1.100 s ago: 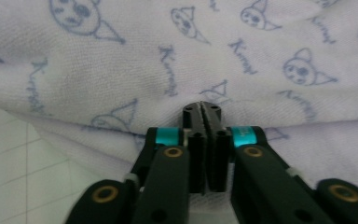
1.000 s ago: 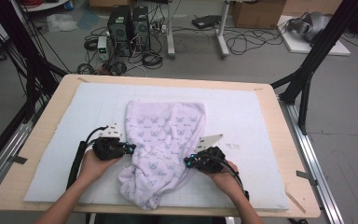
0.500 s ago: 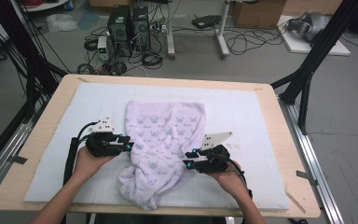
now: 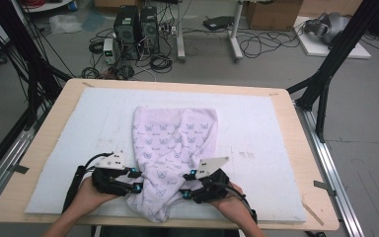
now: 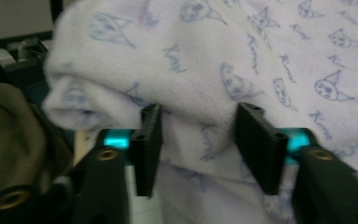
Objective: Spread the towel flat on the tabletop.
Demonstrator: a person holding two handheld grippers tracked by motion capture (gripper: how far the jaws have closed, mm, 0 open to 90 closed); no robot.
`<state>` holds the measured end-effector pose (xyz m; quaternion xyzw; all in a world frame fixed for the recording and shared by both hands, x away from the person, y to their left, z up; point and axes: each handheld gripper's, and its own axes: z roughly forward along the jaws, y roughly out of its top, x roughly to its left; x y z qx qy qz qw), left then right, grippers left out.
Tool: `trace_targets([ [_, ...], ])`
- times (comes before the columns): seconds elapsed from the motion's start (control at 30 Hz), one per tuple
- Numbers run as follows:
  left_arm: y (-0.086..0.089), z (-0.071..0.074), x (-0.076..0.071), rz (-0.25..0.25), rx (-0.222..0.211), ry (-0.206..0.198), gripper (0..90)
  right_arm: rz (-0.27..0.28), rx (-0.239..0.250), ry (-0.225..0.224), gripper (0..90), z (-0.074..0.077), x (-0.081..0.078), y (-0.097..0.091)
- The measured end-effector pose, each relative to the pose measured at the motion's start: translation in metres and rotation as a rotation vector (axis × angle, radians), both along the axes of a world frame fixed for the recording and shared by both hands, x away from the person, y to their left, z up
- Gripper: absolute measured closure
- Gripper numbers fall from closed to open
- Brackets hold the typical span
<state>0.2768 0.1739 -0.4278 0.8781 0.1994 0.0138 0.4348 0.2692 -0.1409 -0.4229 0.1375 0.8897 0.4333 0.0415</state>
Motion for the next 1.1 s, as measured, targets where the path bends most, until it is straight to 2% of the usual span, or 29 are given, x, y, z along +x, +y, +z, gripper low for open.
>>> trace_targets([
  [0.03, -0.002, -0.002, 0.001, -0.005, 0.016, -0.002, 69.7, 0.012, -0.020, 0.001, 69.7, -0.004, 0.003, 0.004],
  [0.07, -0.003, -0.003, 0.001, 0.002, 0.013, -0.001, 74.1, 0.035, -0.047, 0.006, 77.4, -0.008, 0.006, 0.009],
  [0.1, -0.003, -0.002, 0.002, 0.006, 0.008, 0.003, 75.8, 0.047, -0.074, 0.008, 79.7, -0.010, 0.007, 0.012],
  [0.2, 0.006, 0.006, 0.003, 0.040, -0.029, -0.003, 78.2, 0.043, -0.068, 0.013, 81.6, -0.004, 0.011, 0.007],
  [0.3, 0.014, 0.017, 0.003, 0.073, -0.115, 0.007, 78.8, -0.009, -0.038, -0.028, 82.0, 0.017, 0.016, -0.006],
  [0.33, 0.014, 0.023, 0.003, 0.079, -0.131, -0.008, 78.8, -0.015, -0.034, -0.039, 82.1, 0.023, 0.019, -0.008],
  [0.37, 0.014, 0.025, 0.003, 0.084, -0.137, -0.014, 78.7, -0.030, -0.046, -0.066, 82.1, 0.031, 0.023, -0.009],
  [0.4, 0.012, 0.029, 0.004, 0.099, -0.147, -0.024, 78.5, -0.032, -0.052, -0.074, 82.1, 0.034, 0.025, -0.009],
  [0.5, 0.011, 0.027, 0.015, 0.151, -0.159, -0.010, 74.7, -0.083, -0.068, -0.061, 82.0, 0.043, 0.044, -0.008],
  [0.53, 0.011, 0.025, 0.020, 0.170, -0.155, 0.006, 72.5, -0.098, -0.075, -0.044, 82.0, 0.042, 0.051, -0.007],
  [0.67, 0.004, 0.011, 0.041, 0.221, -0.075, 0.012, 71.2, -0.134, -0.110, -0.001, 81.6, 0.027, 0.073, -0.002],
  [0.7, 0.002, 0.009, 0.045, 0.233, -0.053, 0.003, 74.1, -0.145, -0.128, 0.009, 81.6, 0.022, 0.078, -0.001],
  [0.77, -0.005, 0.005, 0.053, 0.262, -0.013, -0.011, 77.0, -0.171, -0.124, 0.036, 81.5, 0.013, 0.089, -0.001],
  [0.87, -0.007, 0.001, 0.061, 0.277, -0.004, 0.018, 75.7, -0.197, -0.099, 0.081, 79.9, 0.002, 0.103, -0.004],
  [0.93, -0.004, 0.004, 0.060, 0.281, -0.019, 0.012, 70.0, -0.200, -0.074, 0.092, 76.2, 0.001, 0.106, -0.006],
  [1.0, 0.001, 0.010, 0.056, 0.287, -0.034, -0.004, 64.5, -0.214, -0.077, 0.065, 70.8, 0.007, 0.101, -0.009],
  [1.1, 0.010, 0.019, 0.047, 0.275, -0.050, -0.040, 59.3, -0.234, -0.034, 0.022, 68.1, 0.021, 0.088, -0.020],
])
